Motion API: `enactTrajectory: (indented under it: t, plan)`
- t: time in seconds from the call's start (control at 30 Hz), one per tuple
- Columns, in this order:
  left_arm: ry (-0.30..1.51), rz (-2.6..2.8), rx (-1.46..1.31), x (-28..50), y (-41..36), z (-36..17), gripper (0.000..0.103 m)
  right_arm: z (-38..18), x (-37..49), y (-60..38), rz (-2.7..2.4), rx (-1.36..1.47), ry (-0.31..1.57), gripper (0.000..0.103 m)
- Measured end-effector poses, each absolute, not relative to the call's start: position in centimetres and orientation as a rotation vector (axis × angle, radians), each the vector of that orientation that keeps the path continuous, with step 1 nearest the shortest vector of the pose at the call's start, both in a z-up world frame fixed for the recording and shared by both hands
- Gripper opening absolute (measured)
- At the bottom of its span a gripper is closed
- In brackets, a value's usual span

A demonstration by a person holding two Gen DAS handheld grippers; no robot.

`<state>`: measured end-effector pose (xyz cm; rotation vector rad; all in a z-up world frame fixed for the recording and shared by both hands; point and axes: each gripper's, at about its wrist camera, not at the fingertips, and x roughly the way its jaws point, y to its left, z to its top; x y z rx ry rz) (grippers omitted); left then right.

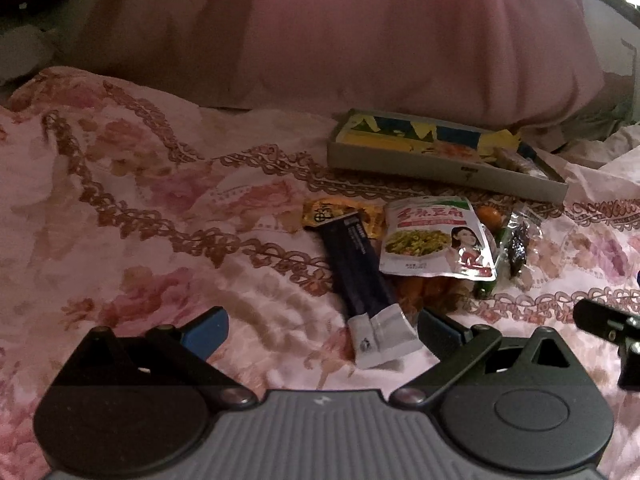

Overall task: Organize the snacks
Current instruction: 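Withdraw both tools from the box back over the remaining snacks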

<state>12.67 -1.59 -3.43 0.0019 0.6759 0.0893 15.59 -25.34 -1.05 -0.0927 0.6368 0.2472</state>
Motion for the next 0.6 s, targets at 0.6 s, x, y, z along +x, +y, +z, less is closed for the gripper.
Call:
enactTrajectory:
  t: [0.6]
  plan:
    - [0.672, 0.079, -0.022, 16.0, -1.7, -4.6, 0.102, -2.2, 17.2, -24.7, 0.269, -0.113, 0.681, 0.102]
